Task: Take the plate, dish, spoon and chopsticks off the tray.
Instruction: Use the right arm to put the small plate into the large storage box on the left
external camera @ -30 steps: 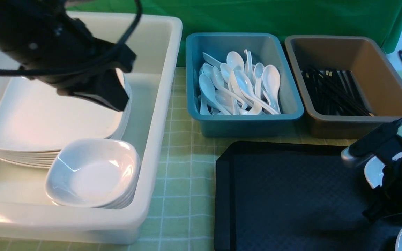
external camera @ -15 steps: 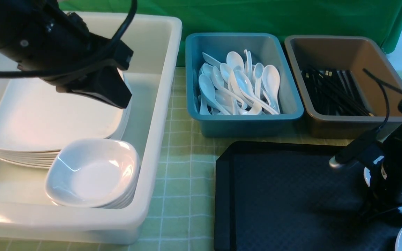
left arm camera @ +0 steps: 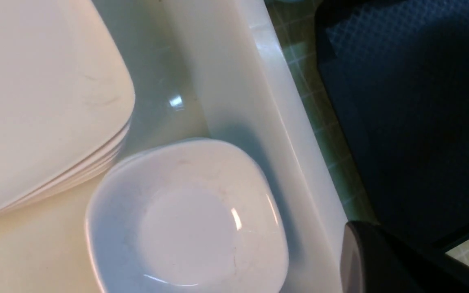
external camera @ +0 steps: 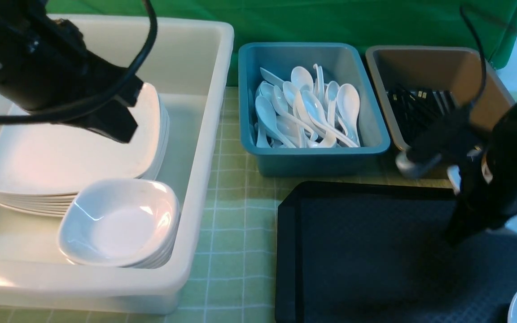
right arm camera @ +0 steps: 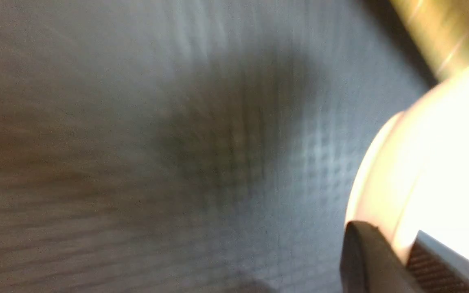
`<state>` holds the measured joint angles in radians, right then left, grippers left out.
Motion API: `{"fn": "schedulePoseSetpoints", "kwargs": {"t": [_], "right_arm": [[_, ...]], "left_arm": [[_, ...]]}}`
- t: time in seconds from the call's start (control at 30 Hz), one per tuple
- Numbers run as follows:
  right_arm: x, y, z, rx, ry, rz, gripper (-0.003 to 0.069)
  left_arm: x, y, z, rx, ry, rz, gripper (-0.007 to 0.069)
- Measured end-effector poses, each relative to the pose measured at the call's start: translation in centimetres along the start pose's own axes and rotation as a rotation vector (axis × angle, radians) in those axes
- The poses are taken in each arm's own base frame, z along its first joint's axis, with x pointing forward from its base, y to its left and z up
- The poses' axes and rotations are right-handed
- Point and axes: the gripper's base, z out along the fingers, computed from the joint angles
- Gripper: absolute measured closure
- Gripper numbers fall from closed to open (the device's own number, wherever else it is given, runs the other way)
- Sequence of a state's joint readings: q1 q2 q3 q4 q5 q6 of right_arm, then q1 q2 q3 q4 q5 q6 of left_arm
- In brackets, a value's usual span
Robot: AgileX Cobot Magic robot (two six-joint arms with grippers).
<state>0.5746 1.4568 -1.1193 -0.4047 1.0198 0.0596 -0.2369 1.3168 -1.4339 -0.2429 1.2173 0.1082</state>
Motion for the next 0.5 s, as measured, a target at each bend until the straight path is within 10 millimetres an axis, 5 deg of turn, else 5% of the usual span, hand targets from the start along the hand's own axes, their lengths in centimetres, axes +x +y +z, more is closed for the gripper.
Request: {"fn": "schedulePoseSetpoints", "kwargs": {"t": [0.23, 0.37, 0.5], "right_arm": [[-3.9, 5.6, -10.7, -0.121, -0.363, -0.176, 0.0629], [-6.7, 10.4, -14.2, -0.213, -0.581, -0.341, 0.0629], [-9.2, 15.1, -14.3, -0.245, -0.682, -0.503, 0.0629]], "left_arm": [[0.9, 4.3, -1.7, -0.078, -0.046, -0.169, 0.0627], [2.0, 8.4, -2.5, -0.096, -0.087, -0.329, 0.0627], [3.2, 11.0, -3.0, -0.069, -0.13, -0.445, 0.0627]]}}
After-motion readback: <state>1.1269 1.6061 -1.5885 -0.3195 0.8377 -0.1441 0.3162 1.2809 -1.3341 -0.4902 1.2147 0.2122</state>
